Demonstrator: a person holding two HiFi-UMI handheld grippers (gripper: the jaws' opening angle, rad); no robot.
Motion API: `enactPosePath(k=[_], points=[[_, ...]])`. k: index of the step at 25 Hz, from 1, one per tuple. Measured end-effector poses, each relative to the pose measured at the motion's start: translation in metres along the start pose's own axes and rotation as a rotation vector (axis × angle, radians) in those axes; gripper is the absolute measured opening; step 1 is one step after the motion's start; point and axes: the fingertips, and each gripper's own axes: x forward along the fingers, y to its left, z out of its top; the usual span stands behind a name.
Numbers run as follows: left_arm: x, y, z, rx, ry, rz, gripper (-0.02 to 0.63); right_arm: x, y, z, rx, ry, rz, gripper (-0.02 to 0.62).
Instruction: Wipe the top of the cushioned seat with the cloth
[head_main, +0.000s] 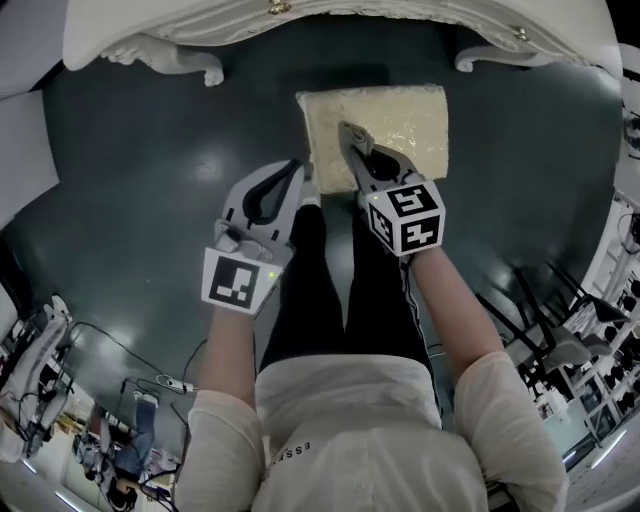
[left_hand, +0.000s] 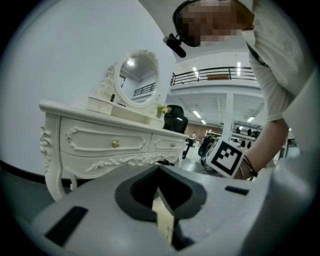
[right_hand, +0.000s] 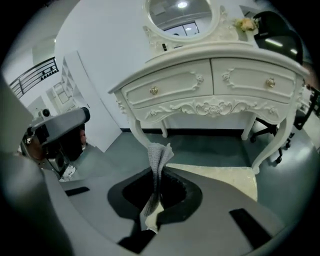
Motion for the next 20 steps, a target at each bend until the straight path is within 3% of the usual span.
enactPosePath(k=[10,20], points=[[0.007,0.04,-0.07,-0.058,-0.004,0.212,0.003,0.096,-0.021,-0.041,-0.083,0.159,0.08,0.03],[0.015,0.041,-0.125,-0.074,0.055,0.246,0.003,0.165,-0.022,-0.05,-0.146,0.177,0.143,0.029]])
